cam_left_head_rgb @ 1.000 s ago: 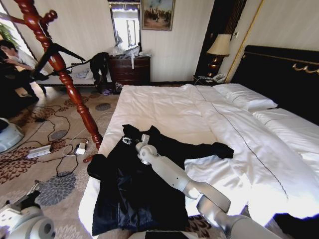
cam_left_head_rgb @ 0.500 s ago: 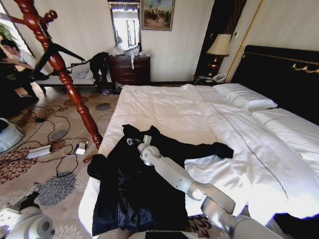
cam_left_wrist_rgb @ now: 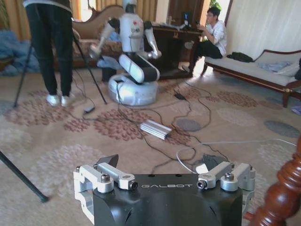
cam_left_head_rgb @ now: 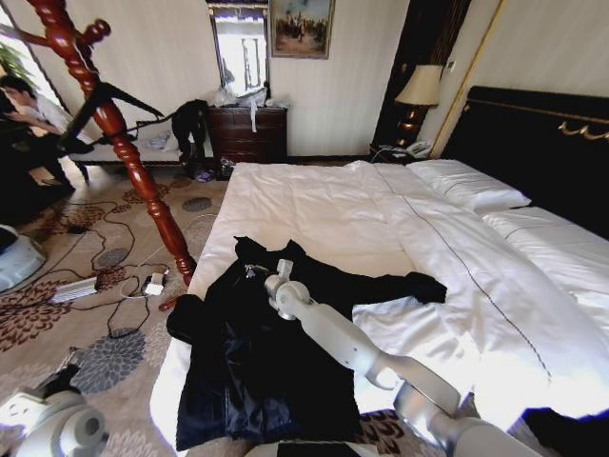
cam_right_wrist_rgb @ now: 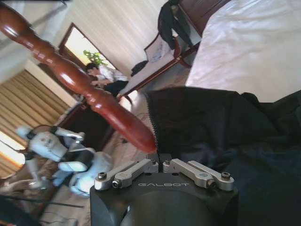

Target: Pick up the clothes from the bed and hang them on the clothes hanger.

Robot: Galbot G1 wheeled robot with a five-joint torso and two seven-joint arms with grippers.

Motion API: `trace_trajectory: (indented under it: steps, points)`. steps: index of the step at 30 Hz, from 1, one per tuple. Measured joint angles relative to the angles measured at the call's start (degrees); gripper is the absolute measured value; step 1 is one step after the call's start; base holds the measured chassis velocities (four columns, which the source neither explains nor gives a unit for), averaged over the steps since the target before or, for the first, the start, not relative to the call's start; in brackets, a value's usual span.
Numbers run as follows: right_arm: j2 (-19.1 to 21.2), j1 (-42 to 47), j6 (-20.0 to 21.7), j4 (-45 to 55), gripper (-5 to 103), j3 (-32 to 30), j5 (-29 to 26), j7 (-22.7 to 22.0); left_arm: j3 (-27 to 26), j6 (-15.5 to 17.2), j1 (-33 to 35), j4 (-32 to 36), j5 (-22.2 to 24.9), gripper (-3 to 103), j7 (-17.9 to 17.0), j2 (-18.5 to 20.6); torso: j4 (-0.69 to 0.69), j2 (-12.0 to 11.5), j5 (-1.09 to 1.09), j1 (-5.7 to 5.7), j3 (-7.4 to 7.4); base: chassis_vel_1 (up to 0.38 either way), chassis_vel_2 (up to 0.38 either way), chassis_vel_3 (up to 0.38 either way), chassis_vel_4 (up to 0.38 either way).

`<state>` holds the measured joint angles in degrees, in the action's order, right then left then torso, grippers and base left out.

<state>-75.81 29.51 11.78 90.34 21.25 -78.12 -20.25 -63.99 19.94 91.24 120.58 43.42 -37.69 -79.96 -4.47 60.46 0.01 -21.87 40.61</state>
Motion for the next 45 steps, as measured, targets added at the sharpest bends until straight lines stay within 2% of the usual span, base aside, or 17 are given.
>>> trace_trajectory:
  steps: [3, 5, 9, 11, 12, 16, 19, 28, 30, 31, 33, 34, 37, 39, 41, 42, 45]
  points:
    - [2.81, 0.63, 0.91, 5.28, 0, -1.19, -2.66, -1.75, 0.65, 0.44, -1.13, -1.24, 2.52, 100, -0.01, 1.25, -0.01, 0.00, 0.01, 0.00, 0.00, 0.000, 0.000, 0.000, 0.000]
    - [5.45, 0.69, 1.73, 8.82, 0, -3.98, -5.21, -2.96, 1.97, 0.87, -2.87, -3.50, 6.81, 100, 0.50, 2.49, -0.01, 0.01, 0.00, 0.00, -0.01, 0.000, 0.000, 0.000, 0.000]
    - [5.76, -0.28, 2.02, 8.14, 0, -8.25, -6.57, -3.58, 4.03, 1.71, -5.84, -6.66, 15.45, 100, 0.86, 3.01, -0.01, 0.00, -0.01, 0.00, 0.00, 0.000, 0.000, 0.000, 0.000]
    - [5.03, -0.93, 2.74, 6.05, 0, -11.13, -6.89, -4.30, 5.78, 1.60, -7.71, -8.93, 20.19, 100, 2.61, 2.48, 0.01, 0.00, 0.00, 0.00, 0.00, 0.000, 0.000, 0.000, 0.000]
    - [5.03, -0.93, 2.74, 6.05, 0, -11.13, -6.89, -4.30, 5.78, 1.60, -7.71, -8.93, 20.19, 100, 2.61, 2.48, 0.01, 0.00, 0.00, 0.00, 0.00, 0.000, 0.000, 0.000, 0.000]
    - [4.95, -0.39, 3.98, 4.09, 0, -13.74, -5.91, -4.95, 9.30, -1.27, -9.37, -11.56, 21.14, 100, 8.66, -0.12, 0.01, 0.00, 0.00, 0.00, 0.00, 0.000, 0.000, 0.000, 0.000]
    - [5.45, 0.67, 4.13, 4.06, 0, -14.03, -5.24, -4.95, 11.21, -3.14, -10.22, -12.53, 19.96, 100, 11.08, -1.80, -0.01, 0.00, 0.00, 0.00, 0.00, 0.000, 0.000, 0.000, 0.000]
    - [5.68, 2.55, 4.17, 4.94, 0, -14.48, -3.97, -4.89, 14.66, -5.60, -13.53, -16.81, 16.72, 103, 13.66, -5.28, 0.00, 0.00, 0.00, 0.00, 0.00, 0.000, 0.000, 0.000, 0.000]
    - [6.03, 2.73, 4.17, 5.23, 0, -14.69, -3.91, -4.90, 15.02, -5.73, -13.93, -17.19, 16.23, 94, 13.80, -5.84, 0.00, 0.00, 0.00, 0.00, 0.01, 0.000, 0.000, 0.000, 0.000]
    - [6.03, 2.73, 4.17, 5.23, 0, -14.69, -3.91, -4.90, 15.02, -5.73, -13.93, -17.19, 16.23, 94, 13.80, -5.84, 0.00, 0.00, 0.00, 0.00, 0.01, 0.000, 0.000, 0.000, 0.000]
    - [6.52, 2.91, 4.16, 5.49, 0, -14.92, -3.86, -4.90, 15.45, -5.88, -14.19, -17.76, 15.27, 84, 13.97, -6.13, 0.00, 0.00, 0.00, 0.00, 0.00, 0.000, 0.000, 0.000, 0.000]
    - [6.52, 2.91, 4.16, 5.49, 0, -14.92, -3.86, -4.90, 15.45, -5.88, -14.19, -17.76, 15.27, 84, 13.97, -6.13, 0.00, 0.00, 0.00, 0.00, 0.00, 0.000, 0.000, 0.000, 0.000]
    - [7.08, 3.18, 4.14, 5.79, 0, -15.26, -3.76, -4.90, 15.73, -5.90, -14.49, -18.12, 14.95, 68, 14.02, -6.42, 0.01, 0.00, 0.00, 0.00, 0.00, 0.000, 0.000, 0.000, 0.000]
    - [7.26, 3.25, 4.13, 5.86, 0, -15.31, -3.74, -4.91, 15.80, -5.91, -14.55, -18.13, 14.88, 68, 14.03, -6.50, 0.00, 0.00, 0.00, 0.00, 0.00, 0.000, 0.000, 0.000, 0.000]
    - [7.63, 3.42, 4.11, 6.04, 0, -15.45, -3.69, -4.91, 15.89, -6.03, -14.60, -17.98, 14.76, 57, 14.04, -6.67, 0.00, 0.00, -0.01, 0.00, 0.00, 0.000, 0.000, 0.000, 0.000]
    - [7.63, 3.42, 4.11, 6.04, 0, -15.45, -3.69, -4.91, 15.89, -6.03, -14.60, -17.98, 14.76, 57, 14.04, -6.67, 0.00, 0.00, -0.01, 0.00, 0.00, 0.000, 0.000, 0.000, 0.000]
    - [7.85, 3.74, 4.08, 6.09, 0, -15.64, -3.48, -4.91, 15.92, -6.37, -14.39, -17.34, 14.31, 40, 14.14, -6.67, 0.00, 0.00, -0.02, 0.00, 0.00, 0.000, 0.000, 0.000, 0.000]
